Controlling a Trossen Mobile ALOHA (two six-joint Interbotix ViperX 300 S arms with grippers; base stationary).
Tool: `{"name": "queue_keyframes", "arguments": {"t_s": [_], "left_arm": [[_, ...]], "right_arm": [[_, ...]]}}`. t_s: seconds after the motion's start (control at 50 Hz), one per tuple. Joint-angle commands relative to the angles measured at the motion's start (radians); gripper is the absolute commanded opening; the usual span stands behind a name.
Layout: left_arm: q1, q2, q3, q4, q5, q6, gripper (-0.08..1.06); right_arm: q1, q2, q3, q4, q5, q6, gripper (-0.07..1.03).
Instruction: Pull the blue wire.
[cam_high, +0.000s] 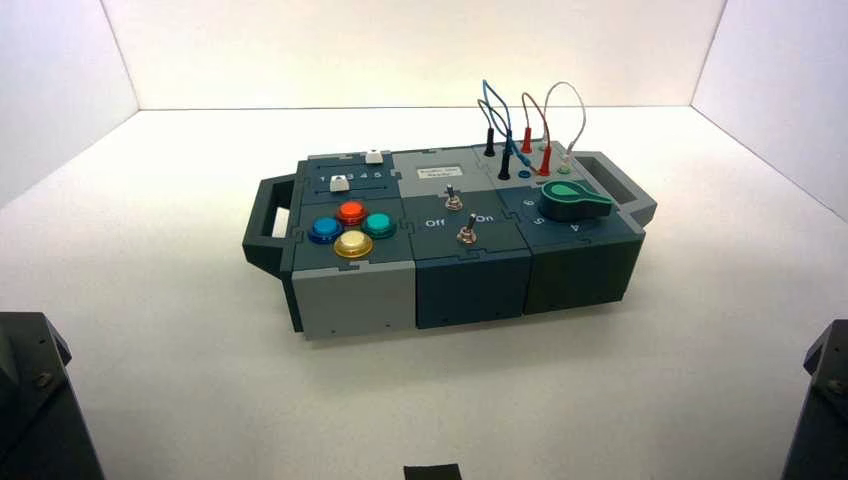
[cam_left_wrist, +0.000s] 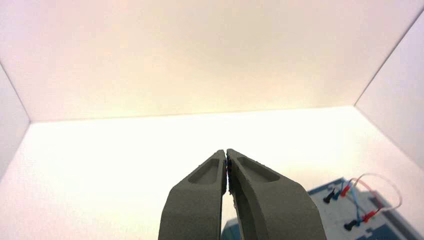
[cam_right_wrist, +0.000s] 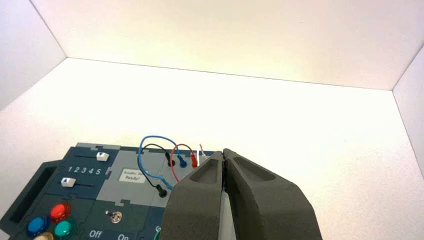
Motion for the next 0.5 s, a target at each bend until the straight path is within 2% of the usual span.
{"name": "queue_keyframes", "arguments": {"t_s": [0.02, 0.3, 0.5], "left_arm": [[0.003, -0.018, -0.011, 0.002, -0.006, 0.002, 0.01], [0.008, -0.035, 0.025, 0.000, 0.000, -0.006, 0.01], [0.011, -0.051, 0.025, 0.000, 0.002, -0.006, 0.01]], "right_arm": [[-0.003, 0.005, -0.046, 0.011, 0.015, 0.006, -0.02], [-0.003, -0.002, -0.038, 0.002, 0.018, 0.000, -0.02], [-0.003, -0.012, -0.028, 0.000, 0.014, -0.003, -0.02]]}}
